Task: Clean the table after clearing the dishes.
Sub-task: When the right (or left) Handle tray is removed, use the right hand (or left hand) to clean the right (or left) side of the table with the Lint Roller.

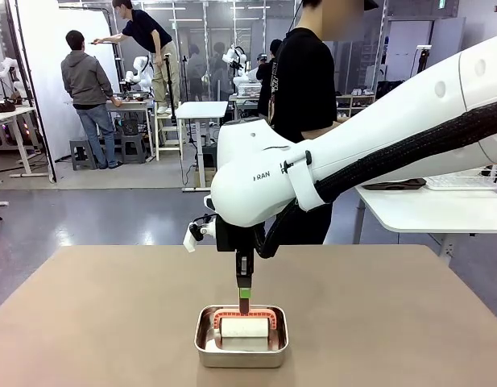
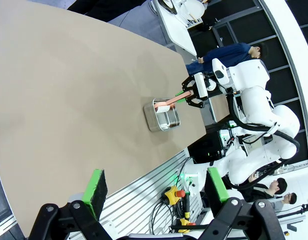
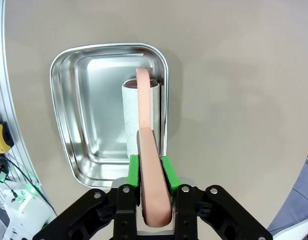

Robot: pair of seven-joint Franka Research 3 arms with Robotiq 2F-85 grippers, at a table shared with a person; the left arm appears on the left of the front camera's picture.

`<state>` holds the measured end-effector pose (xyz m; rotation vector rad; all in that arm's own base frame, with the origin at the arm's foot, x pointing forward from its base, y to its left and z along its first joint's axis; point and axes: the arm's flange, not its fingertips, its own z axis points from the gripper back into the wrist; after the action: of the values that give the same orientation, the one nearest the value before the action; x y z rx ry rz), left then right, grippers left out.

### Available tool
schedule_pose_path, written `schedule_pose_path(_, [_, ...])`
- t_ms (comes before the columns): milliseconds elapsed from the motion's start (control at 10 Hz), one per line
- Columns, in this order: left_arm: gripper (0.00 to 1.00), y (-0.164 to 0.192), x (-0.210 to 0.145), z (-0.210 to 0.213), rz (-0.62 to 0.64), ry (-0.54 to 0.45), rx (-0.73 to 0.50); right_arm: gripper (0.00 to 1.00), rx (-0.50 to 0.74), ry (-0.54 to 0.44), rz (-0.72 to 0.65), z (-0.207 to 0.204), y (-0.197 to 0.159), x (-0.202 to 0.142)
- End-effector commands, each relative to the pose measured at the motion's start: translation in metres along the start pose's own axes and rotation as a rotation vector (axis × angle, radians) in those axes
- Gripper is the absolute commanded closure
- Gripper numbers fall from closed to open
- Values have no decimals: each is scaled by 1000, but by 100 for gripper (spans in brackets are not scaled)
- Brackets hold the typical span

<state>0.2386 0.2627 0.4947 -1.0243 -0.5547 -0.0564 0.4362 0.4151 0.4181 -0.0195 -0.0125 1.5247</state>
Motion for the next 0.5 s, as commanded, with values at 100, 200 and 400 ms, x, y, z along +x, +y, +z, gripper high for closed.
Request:
schedule_pose_path(100, [0, -1, 0, 2, -10, -14, -15, 98, -5, 2, -17, 0, 5, -2])
schedule_pose_path(200, [0, -1, 0, 2, -10, -14, -15, 100, -5, 1, -21, 1, 4, -2])
schedule_pose_path(400, [0, -1, 0, 2, -10, -14, -15, 100, 0, -5, -24, 1, 5, 0])
